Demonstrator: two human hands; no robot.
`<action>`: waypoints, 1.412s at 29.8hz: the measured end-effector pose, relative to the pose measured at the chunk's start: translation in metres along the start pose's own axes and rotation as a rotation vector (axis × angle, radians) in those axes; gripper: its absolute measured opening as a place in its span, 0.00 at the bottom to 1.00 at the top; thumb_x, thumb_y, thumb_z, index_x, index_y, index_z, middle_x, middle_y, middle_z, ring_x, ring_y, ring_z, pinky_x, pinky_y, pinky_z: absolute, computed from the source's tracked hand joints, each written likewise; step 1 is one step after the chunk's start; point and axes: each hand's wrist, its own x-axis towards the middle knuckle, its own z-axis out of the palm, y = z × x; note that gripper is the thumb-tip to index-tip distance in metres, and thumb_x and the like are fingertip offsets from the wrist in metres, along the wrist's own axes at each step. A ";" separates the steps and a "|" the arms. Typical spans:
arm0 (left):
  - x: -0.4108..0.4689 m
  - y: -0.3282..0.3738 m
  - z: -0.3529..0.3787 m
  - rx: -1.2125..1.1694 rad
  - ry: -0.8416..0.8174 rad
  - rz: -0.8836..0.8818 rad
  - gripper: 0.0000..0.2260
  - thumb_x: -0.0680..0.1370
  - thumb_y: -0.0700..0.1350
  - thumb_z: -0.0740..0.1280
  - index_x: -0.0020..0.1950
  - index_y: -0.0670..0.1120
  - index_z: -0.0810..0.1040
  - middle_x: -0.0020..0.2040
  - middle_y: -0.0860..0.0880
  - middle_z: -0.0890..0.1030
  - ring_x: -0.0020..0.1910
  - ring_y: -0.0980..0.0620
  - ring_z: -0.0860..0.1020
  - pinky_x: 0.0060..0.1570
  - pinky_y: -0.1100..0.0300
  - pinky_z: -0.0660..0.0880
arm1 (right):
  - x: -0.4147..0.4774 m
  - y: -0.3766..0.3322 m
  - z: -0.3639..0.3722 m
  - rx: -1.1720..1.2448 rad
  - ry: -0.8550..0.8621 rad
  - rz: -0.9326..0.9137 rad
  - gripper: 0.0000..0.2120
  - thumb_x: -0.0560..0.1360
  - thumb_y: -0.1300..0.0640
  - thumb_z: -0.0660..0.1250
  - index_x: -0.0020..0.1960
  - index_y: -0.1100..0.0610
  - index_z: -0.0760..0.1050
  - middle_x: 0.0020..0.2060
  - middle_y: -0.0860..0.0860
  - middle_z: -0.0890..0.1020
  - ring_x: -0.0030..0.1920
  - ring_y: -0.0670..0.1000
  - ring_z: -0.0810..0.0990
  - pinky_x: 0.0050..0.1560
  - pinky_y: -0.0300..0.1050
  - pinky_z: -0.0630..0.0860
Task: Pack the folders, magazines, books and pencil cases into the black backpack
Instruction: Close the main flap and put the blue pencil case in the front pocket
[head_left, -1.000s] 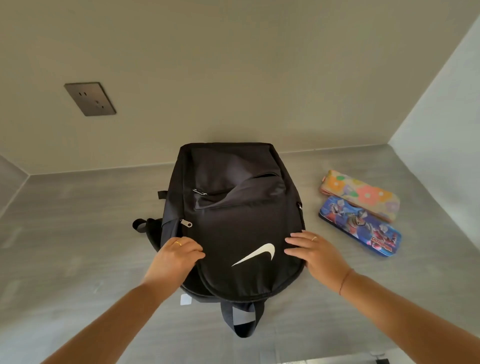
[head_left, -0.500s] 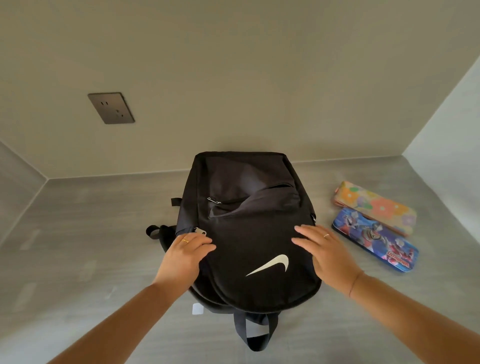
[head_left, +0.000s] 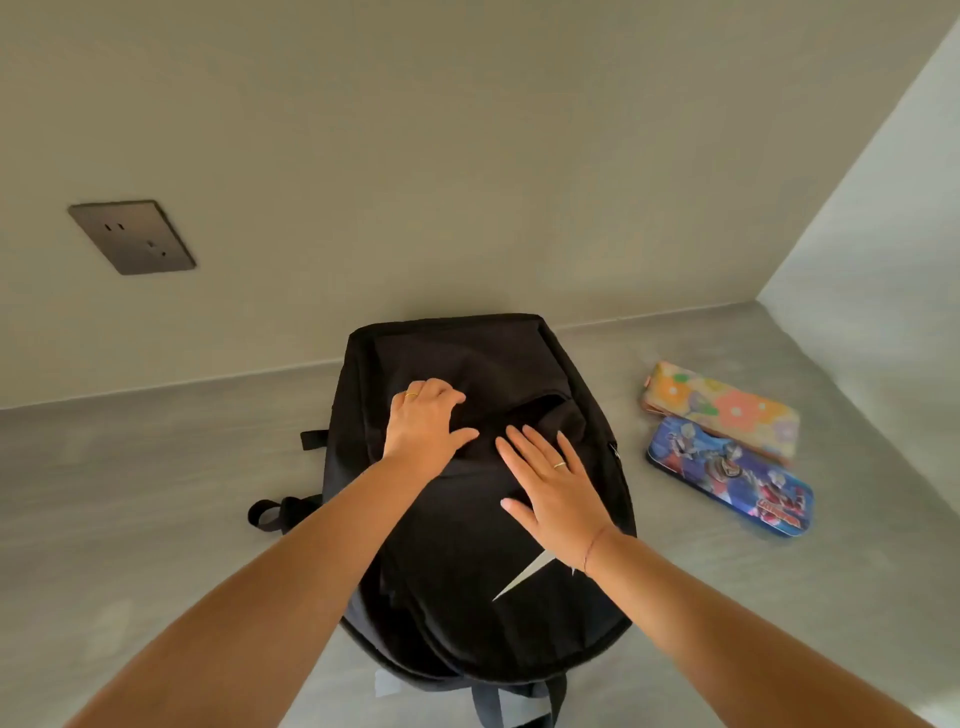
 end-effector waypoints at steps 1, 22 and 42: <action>0.004 0.001 0.003 0.002 0.007 0.019 0.22 0.74 0.57 0.67 0.66 0.50 0.72 0.66 0.50 0.72 0.67 0.49 0.67 0.67 0.52 0.63 | -0.002 -0.001 0.001 0.004 0.014 0.015 0.31 0.76 0.41 0.55 0.76 0.52 0.54 0.75 0.51 0.63 0.75 0.52 0.60 0.73 0.56 0.52; 0.011 0.023 -0.020 -0.132 0.226 0.032 0.06 0.77 0.41 0.65 0.53 0.42 0.76 0.33 0.48 0.79 0.25 0.52 0.75 0.26 0.60 0.73 | -0.039 0.104 -0.002 0.360 0.361 0.383 0.22 0.75 0.53 0.63 0.68 0.55 0.67 0.68 0.56 0.71 0.68 0.57 0.69 0.69 0.54 0.67; -0.011 0.017 -0.022 -0.085 0.224 -0.099 0.10 0.77 0.44 0.67 0.56 0.42 0.81 0.47 0.44 0.83 0.45 0.45 0.81 0.44 0.54 0.77 | -0.073 0.242 -0.010 0.319 -0.527 0.871 0.49 0.46 0.28 0.73 0.60 0.51 0.69 0.54 0.50 0.77 0.58 0.56 0.75 0.62 0.54 0.69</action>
